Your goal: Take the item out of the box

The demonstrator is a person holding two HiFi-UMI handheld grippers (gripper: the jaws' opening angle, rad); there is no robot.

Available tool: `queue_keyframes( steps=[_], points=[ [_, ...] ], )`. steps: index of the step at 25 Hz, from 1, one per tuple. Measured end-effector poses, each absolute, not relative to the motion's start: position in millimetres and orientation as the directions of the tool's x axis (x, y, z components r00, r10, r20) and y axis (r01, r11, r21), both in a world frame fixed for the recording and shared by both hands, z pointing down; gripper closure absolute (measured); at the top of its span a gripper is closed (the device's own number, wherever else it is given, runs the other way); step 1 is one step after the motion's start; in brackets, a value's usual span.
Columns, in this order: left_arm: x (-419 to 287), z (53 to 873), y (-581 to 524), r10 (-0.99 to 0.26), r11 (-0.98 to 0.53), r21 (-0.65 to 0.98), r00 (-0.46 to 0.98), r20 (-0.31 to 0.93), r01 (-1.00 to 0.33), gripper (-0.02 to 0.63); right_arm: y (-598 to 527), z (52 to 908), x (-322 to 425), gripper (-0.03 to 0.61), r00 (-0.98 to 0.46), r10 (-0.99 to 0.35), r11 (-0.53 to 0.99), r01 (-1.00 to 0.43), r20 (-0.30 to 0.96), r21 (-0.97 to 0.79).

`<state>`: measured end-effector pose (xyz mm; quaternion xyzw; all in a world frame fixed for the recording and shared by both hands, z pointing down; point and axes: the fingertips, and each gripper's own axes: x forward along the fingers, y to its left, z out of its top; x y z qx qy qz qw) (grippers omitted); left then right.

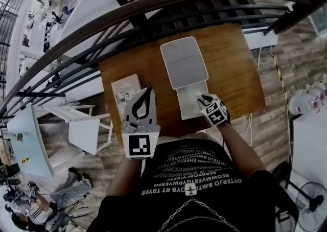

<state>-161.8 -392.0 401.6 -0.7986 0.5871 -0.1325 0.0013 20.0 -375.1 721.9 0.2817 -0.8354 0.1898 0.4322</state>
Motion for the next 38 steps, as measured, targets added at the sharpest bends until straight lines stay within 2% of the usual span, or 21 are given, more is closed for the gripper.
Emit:
queue_keyframes(
  steps=[5, 17, 29, 38],
  points=[
    [-144.6, 388.2, -380.6, -0.944, -0.305, -0.157, 0.276, 0.18, -0.939, 0.608, -373.0, 682.4, 30.1, 0.495, -0.56, -0.374, 0.767, -0.635, 0.74, -0.093],
    [-104.2, 373.1, -343.5, -0.961, -0.26, -0.156, 0.238, 0.143, -0.953, 0.608, -363.5, 564.8, 58.0, 0.495, -0.721, -0.44, 0.791, -0.593, 0.534, -0.149],
    [-77.6, 364.6, -301.1, -0.977, -0.193, -0.142, 0.177, 0.119, -0.971, 0.609, -341.2, 444.4, 81.6, 0.495, -0.799, -0.462, 0.856, -0.515, 0.385, -0.041],
    [-53.3, 358.3, -260.9, -0.983, -0.161, -0.157, 0.144, 0.114, -0.974, 0.607, -311.3, 322.1, 104.9, 0.499, -0.862, -0.484, 0.875, -0.479, 0.151, 0.07]
  ],
)
